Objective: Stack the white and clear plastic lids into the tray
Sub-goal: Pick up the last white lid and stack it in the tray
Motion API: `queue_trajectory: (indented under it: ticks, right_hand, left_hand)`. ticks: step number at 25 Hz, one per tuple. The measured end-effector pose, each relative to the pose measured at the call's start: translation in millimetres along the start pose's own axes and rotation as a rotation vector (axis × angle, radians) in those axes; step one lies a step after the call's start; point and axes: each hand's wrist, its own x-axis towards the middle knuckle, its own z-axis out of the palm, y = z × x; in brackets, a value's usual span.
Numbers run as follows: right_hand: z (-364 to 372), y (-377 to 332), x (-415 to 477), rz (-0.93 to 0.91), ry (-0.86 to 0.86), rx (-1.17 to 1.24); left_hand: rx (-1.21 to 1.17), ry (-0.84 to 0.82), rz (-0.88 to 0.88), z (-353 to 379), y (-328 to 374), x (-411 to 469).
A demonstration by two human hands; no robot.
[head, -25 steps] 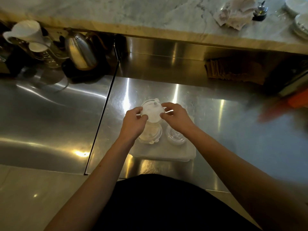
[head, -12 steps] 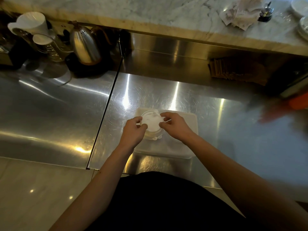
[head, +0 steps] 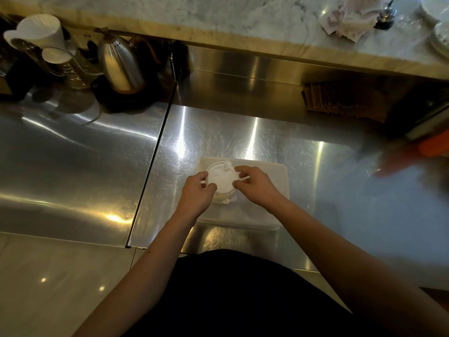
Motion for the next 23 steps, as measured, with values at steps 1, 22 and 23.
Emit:
queue_trajectory:
  ticks: [1, 22, 23]
  right_hand:
    - [1, 0, 0, -0.004, 0.0, 0.001]
    - [-6, 8, 3, 0.032, 0.02, 0.012]
    - [-7, 9, 4, 0.03, 0.026, 0.02]
  left_hand:
    - [0.011, 0.0, 0.012, 0, -1, 0]
    - [0.106, 0.011, 0.048, -3, 0, 2]
    - [0.109, 0.019, 0.064, -3, 0, 3]
